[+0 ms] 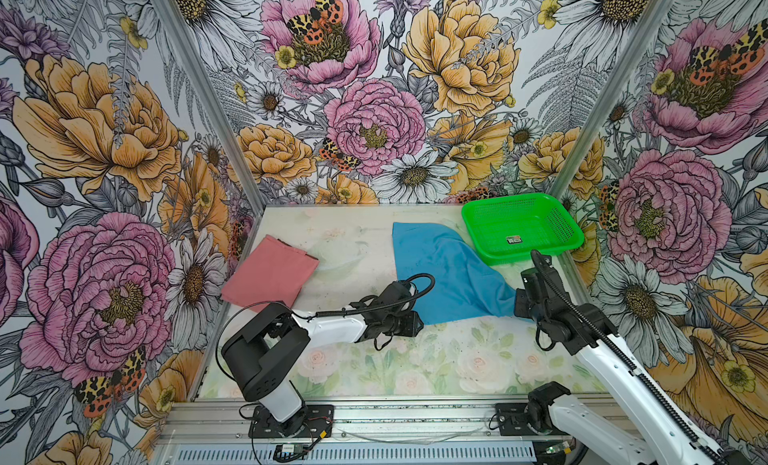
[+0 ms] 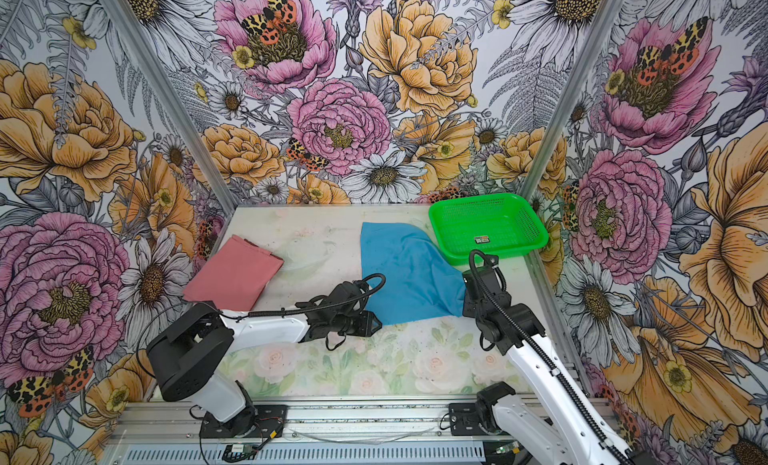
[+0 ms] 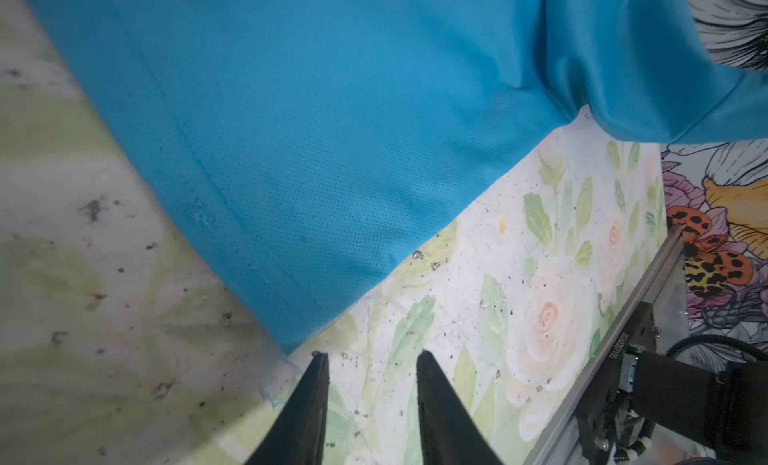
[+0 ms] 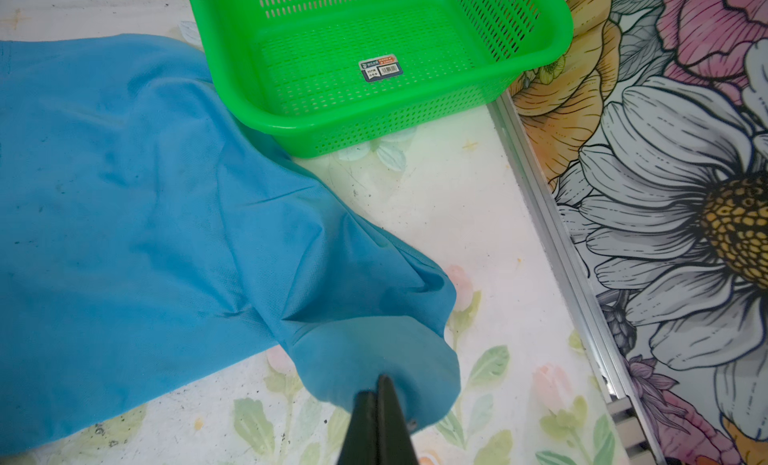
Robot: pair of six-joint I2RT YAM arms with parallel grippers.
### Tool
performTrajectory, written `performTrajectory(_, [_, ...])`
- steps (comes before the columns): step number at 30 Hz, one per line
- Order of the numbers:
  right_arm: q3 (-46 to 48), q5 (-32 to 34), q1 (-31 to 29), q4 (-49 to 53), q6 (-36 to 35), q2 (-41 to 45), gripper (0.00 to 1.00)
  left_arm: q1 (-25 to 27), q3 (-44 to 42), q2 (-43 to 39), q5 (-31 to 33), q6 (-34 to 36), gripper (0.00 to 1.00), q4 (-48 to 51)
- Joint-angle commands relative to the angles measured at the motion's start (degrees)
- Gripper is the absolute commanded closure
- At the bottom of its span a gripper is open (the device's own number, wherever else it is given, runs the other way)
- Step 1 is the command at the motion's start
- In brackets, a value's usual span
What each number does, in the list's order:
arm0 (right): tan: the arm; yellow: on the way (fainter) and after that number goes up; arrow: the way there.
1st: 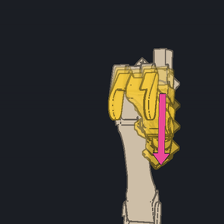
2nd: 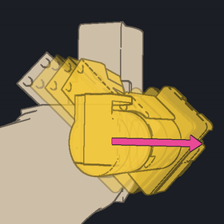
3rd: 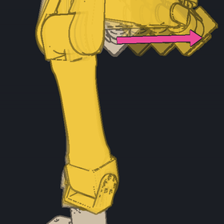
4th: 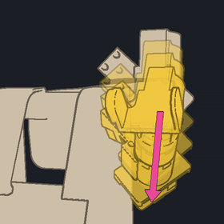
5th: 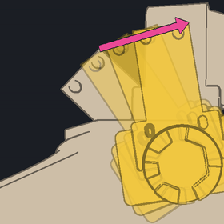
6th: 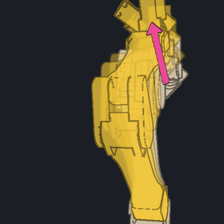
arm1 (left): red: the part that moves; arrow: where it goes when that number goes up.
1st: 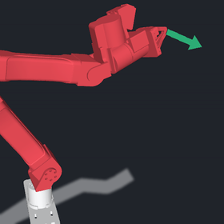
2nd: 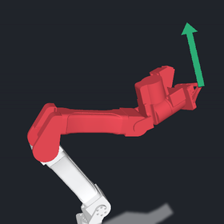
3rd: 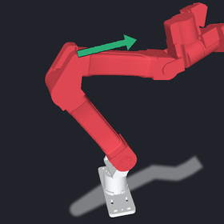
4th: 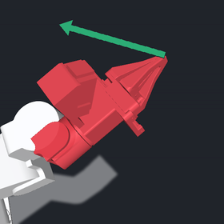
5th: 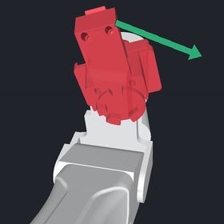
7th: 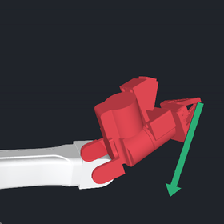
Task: Fold and stack the t-shirts
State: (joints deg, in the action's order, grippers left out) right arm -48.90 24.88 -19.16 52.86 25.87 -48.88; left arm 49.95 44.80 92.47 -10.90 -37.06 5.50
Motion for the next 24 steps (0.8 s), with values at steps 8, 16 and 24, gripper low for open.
performTrajectory(8, [0.0,-0.7,0.3,-1.9,-0.8,0.2,1.00,0.5,1.2,2.8,5.5,1.7,0.61,0.7])
performTrajectory(16, [0.1,-0.8,0.4,-1.9,-0.8,0.9,1.00,-0.4,2.3,5.9,7.7,2.9,0.59,2.2])
performTrajectory(24, [0.0,-0.9,0.5,-1.9,-0.8,0.8,1.00,-0.1,5.2,7.0,15.0,4.9,0.56,8.4])
